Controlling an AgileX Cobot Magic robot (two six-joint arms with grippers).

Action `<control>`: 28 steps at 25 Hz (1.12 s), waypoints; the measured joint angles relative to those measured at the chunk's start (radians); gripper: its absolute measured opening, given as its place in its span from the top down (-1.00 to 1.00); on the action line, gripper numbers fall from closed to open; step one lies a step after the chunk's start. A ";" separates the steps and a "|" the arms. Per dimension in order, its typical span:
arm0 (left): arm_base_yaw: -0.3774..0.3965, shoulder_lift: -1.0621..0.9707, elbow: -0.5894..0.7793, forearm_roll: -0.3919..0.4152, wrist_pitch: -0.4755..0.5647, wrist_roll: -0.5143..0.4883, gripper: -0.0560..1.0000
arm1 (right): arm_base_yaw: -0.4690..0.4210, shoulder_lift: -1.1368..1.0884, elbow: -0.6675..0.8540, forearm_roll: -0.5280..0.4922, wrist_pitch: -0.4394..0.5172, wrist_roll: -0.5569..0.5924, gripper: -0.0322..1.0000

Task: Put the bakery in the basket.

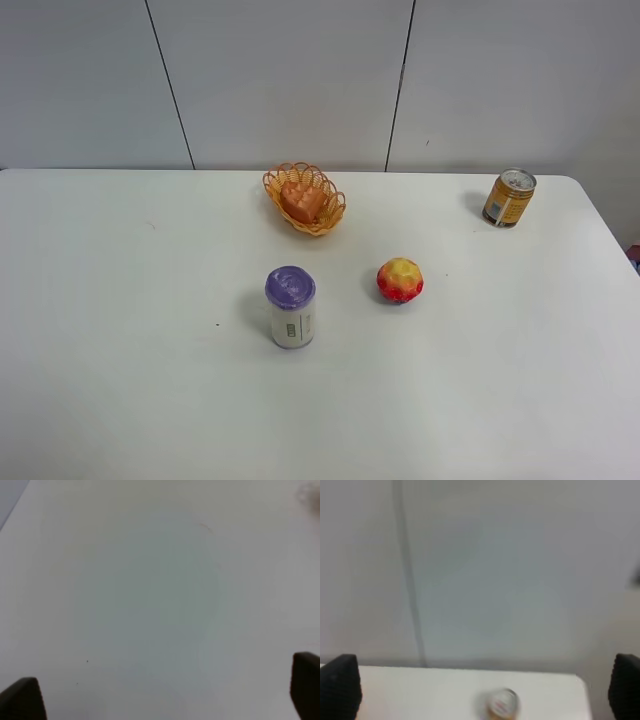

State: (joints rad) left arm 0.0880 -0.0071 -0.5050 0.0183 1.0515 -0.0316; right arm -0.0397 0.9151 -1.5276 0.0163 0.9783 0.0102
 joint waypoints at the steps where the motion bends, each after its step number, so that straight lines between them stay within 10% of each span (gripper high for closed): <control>1: 0.000 0.000 0.000 0.000 0.000 0.000 -0.99 | -0.018 -0.089 0.097 0.004 -0.017 0.000 -0.98; 10: 0.000 0.000 0.000 0.000 0.000 0.000 -0.99 | -0.042 -0.743 0.738 0.015 0.044 0.011 -0.98; 15: 0.000 0.000 0.000 0.000 0.000 0.000 -0.99 | -0.042 -0.910 0.875 0.039 0.161 -0.010 -0.98; 28: 0.000 0.000 0.000 0.000 0.000 0.000 -0.99 | -0.042 -0.918 1.049 0.067 0.093 -0.079 -0.98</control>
State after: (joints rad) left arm 0.0880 -0.0074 -0.5050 0.0183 1.0515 -0.0316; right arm -0.0812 -0.0028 -0.4783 0.0829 1.0713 -0.0690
